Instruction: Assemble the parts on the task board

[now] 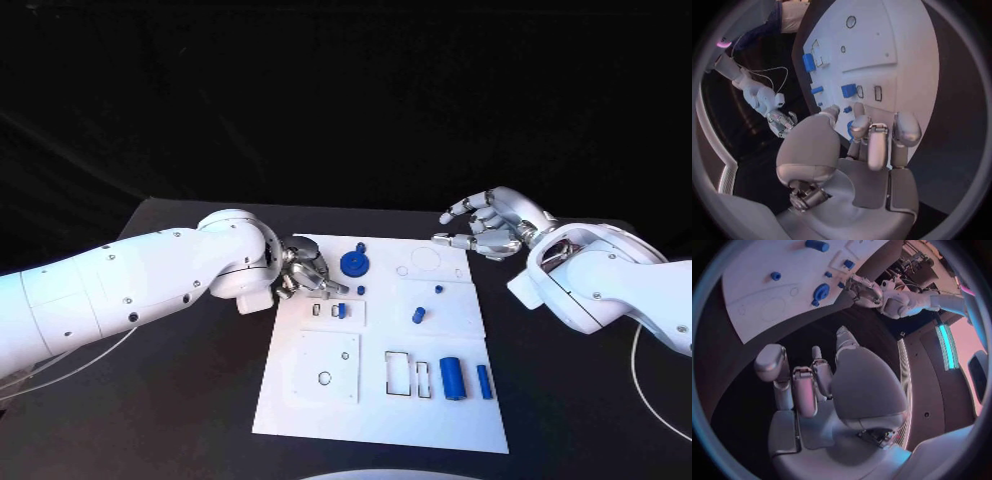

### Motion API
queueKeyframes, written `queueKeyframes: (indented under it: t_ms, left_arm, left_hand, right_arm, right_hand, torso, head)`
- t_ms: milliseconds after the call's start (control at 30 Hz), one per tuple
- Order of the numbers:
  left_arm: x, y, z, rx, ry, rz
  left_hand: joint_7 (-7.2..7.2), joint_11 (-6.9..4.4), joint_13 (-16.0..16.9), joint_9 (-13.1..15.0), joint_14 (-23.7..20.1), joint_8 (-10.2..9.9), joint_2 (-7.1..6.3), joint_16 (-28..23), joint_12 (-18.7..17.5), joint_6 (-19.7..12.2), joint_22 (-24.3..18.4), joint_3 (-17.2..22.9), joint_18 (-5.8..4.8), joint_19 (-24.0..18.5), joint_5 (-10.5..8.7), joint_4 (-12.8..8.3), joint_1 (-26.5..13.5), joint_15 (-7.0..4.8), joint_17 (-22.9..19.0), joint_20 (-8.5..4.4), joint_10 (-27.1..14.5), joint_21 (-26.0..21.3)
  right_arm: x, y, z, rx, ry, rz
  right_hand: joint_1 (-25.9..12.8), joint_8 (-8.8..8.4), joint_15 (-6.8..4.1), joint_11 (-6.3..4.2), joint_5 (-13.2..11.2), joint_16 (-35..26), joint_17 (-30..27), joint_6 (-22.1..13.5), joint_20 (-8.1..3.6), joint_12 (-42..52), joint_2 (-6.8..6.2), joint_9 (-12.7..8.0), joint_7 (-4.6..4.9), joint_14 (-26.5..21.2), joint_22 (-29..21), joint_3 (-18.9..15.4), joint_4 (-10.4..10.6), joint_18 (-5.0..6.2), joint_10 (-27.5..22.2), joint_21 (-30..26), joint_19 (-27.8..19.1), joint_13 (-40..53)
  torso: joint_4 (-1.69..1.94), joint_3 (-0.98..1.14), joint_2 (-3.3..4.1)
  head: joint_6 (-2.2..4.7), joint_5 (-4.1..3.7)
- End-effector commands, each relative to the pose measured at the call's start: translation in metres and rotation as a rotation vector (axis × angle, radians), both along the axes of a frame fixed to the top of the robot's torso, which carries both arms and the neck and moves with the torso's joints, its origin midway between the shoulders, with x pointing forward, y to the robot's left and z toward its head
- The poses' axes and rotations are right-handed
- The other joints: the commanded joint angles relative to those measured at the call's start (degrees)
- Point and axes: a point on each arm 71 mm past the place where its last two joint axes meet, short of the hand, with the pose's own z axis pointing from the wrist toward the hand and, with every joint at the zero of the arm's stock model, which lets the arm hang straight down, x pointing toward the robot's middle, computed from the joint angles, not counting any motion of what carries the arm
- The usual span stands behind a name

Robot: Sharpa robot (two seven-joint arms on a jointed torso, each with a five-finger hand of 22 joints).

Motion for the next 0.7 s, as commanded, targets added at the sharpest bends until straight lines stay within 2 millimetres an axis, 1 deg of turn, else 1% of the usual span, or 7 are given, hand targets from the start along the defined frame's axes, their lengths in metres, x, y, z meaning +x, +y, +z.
queueKeyframes:
  t_ms: [33, 133, 200, 433, 500, 633, 700]
  left_arm:
    - [0.001, -0.003, 0.0, 0.027, -0.003, -0.006]
    - [0.002, -0.005, -0.001, 0.031, -0.004, -0.008]
    - [0.002, -0.008, -0.002, 0.034, -0.002, -0.012]
    - [0.002, -0.014, -0.004, 0.045, 0.01, -0.034]
    - [0.002, -0.016, -0.005, 0.049, 0.015, -0.04]
    - [0.001, -0.018, -0.007, 0.056, 0.023, -0.052]
    - [0.001, -0.02, -0.007, 0.06, 0.026, -0.059]
  left_hand:
    - [0.14, 0.15, -1.82, 0.21, 2.95, 0.2, 0.15, -0.11, -1.1, -0.92, 0.01, -0.59, -0.58, 0.37, -0.28, 0.04, -0.62, -0.3, 4.45, -0.04, -1.49, 0.13]
    - [0.18, 0.19, -2.46, 0.25, 2.92, 0.17, 0.15, -0.13, -1.47, -1.07, 0.03, -0.64, -0.58, 0.37, -0.28, 0.04, -0.63, -0.28, 4.39, -0.04, -1.93, 0.15]
    - [0.21, 0.21, -2.67, 0.28, 2.92, 0.15, 0.19, -0.14, -1.6, -1.16, 0.01, -0.67, -0.58, 0.34, -0.27, 0.05, -0.67, -0.26, 4.38, -0.03, -2.08, 0.14]
    - [0.22, 0.24, -2.77, 0.35, 2.91, 0.19, 0.32, -0.14, -1.68, -1.16, -0.08, -0.71, -0.56, 0.26, -0.28, 0.08, -0.79, -0.22, 4.4, -0.02, -2.19, 0.11]
    - [0.22, 0.24, -2.77, 0.35, 2.91, 0.19, 0.32, -0.14, -1.68, -1.16, -0.08, -0.71, -0.56, 0.26, -0.28, 0.08, -0.79, -0.22, 4.4, -0.02, -2.19, 0.11]
    - [0.23, 0.25, -2.86, 0.37, 2.89, 0.22, 0.37, -0.16, -1.74, -1.15, -0.06, -0.72, -0.56, 0.26, -0.28, 0.08, -0.84, -0.21, 4.33, -0.01, -2.25, 0.12]
    - [0.23, 0.25, -2.83, 0.39, 2.89, 0.23, 0.44, -0.16, -1.73, -1.15, -0.09, -0.72, -0.56, 0.23, -0.26, 0.07, -0.85, -0.2, 4.33, -0.01, -2.24, 0.11]
  right_arm:
    - [0.001, 0.001, -0.001, -0.015, 0.014, 0.009]
    - [0.001, 0.001, -0.001, -0.017, 0.013, 0.009]
    - [0.002, 0.001, -0.002, -0.017, 0.012, 0.008]
    - [0.004, 0.002, -0.002, -0.014, 0.005, 0.006]
    - [0.004, 0.002, -0.001, -0.011, 0.002, 0.005]
    - [0.004, 0.003, -0.001, -0.008, 0.0, 0.005]
    - [0.004, 0.003, -0.001, -0.008, -0.001, 0.004]
  right_hand:
    - [-0.5, 0.29, 0.15, 0.09, -0.08, -0.33, 4.97, -0.44, 0.02, -0.28, 0.22, 0.0, 0.15, 3.78, 0.05, -0.3, 0.07, 0.62, -0.32, -0.02, -0.18, 1.5]
    - [-0.68, 0.33, 0.18, 0.13, -0.08, -0.39, 4.82, -0.57, 0.04, -0.46, 0.14, 0.0, 0.18, 3.75, -0.05, -0.44, 0.1, 0.65, -0.5, -0.19, -0.22, 1.29]
    - [-0.81, 0.37, 0.19, 0.14, -0.08, -0.46, 4.64, -0.63, 0.04, -0.9, 0.11, 0.01, 0.19, 3.71, -0.24, -0.52, 0.11, 0.7, -0.93, -0.45, -0.32, 0.78]
    - [-0.97, 0.52, 0.22, 0.18, -0.02, -0.77, 3.89, -0.89, 0.08, -3.0, 0.09, 0.03, 0.24, 3.52, -0.8, -0.66, 0.08, 0.84, -2.93, -1.28, -0.62, -1.51]
    - [-0.97, 0.64, 0.23, 0.18, 0.0, -0.93, 3.53, -0.98, 0.1, -3.86, 0.11, 0.05, 0.24, 3.43, -1.08, -0.69, 0.08, 0.91, -3.69, -1.71, -0.78, -2.43]
    - [-0.88, 0.96, 0.2, 0.13, 0.0, -1.19, 2.97, -0.87, 0.1, -4.18, 0.19, 0.15, 0.17, 3.29, -1.56, -0.66, 0.06, 1.04, -3.88, -2.43, -1.04, -2.8]
    - [-0.86, 1.05, 0.18, 0.12, -0.01, -1.2, 2.97, -0.81, 0.09, -4.2, 0.21, 0.17, 0.15, 3.29, -1.57, -0.66, 0.06, 1.04, -3.88, -2.46, -1.04, -2.82]
  torso:
    - [0.18, 0.03, -0.08]
    - [0.12, 0.02, -0.08]
    - [0.03, -0.03, -0.05]
    - [-0.09, 0.02, 0.04]
    - [-0.07, -0.01, 0.04]
    - [-0.03, 0.01, 0.07]
    - [0.01, -0.05, 0.1]
  head:
    - [-0.02, -0.21]
    - [-0.02, -0.05]
    - [-0.04, 0.12]
    - [0.03, 0.17]
    - [-0.03, 0.16]
    - [-0.1, 0.21]
    - [-0.11, 0.17]
